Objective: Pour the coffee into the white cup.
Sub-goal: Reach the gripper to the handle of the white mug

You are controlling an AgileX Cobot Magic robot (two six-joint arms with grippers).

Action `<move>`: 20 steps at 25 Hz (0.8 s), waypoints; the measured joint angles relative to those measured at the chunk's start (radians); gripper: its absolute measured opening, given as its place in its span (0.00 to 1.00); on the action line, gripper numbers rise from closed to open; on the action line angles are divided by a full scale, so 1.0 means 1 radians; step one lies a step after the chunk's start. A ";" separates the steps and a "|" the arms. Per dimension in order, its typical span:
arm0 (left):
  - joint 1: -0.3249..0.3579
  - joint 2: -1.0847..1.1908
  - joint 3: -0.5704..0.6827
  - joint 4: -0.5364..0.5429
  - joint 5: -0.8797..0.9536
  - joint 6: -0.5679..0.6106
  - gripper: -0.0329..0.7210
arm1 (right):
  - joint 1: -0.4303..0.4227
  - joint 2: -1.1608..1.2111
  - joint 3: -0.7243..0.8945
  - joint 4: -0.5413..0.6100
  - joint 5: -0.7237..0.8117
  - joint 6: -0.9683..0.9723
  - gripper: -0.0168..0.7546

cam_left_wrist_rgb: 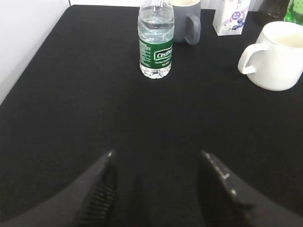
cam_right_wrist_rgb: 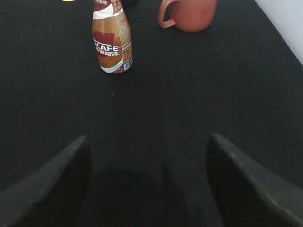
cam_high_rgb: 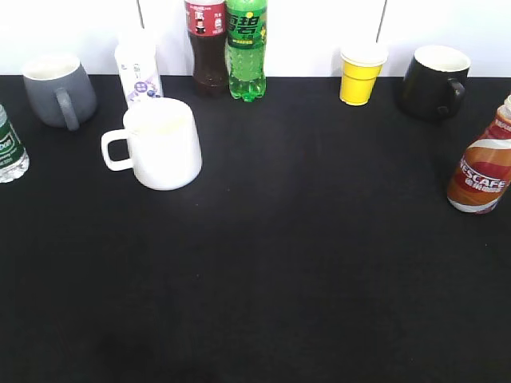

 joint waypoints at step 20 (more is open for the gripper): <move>-0.011 0.597 -0.163 -0.145 -0.766 0.178 0.60 | 0.000 0.000 0.000 0.000 0.000 0.000 0.77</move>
